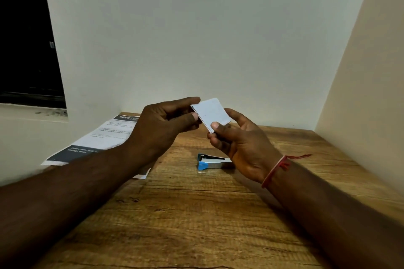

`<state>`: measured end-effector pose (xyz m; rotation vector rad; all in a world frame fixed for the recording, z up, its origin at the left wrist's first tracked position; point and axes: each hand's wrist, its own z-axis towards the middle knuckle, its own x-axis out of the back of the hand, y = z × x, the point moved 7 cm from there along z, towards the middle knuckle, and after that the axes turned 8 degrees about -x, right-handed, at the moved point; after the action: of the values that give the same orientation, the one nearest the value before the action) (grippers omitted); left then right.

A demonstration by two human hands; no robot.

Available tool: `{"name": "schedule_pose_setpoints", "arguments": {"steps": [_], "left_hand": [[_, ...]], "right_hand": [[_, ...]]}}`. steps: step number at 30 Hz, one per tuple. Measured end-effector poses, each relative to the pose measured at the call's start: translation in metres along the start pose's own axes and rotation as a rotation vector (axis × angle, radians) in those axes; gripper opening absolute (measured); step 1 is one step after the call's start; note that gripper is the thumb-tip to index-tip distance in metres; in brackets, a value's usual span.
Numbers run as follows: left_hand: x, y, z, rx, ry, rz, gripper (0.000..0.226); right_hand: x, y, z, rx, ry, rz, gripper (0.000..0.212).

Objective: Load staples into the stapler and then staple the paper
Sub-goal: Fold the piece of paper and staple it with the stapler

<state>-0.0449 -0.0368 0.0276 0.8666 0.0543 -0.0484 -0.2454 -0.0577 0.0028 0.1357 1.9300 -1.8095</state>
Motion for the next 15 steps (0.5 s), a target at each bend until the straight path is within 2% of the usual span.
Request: {"name": "schedule_pose_setpoints", "arguments": {"steps": [6, 10, 15], "left_hand": [[0.006, -0.012, 0.002, 0.087, 0.066, -0.021, 0.037], [0.010, -0.014, 0.000, 0.143, 0.118, -0.023, 0.038], [0.011, -0.010, 0.000, 0.118, 0.116, 0.002, 0.036]], "right_hand": [[-0.006, -0.004, -0.004, 0.137, -0.009, -0.202, 0.071], [-0.009, -0.005, -0.008, 0.184, -0.004, -0.228, 0.074], [-0.015, -0.003, -0.011, 0.212, -0.022, -0.340, 0.071]]}}
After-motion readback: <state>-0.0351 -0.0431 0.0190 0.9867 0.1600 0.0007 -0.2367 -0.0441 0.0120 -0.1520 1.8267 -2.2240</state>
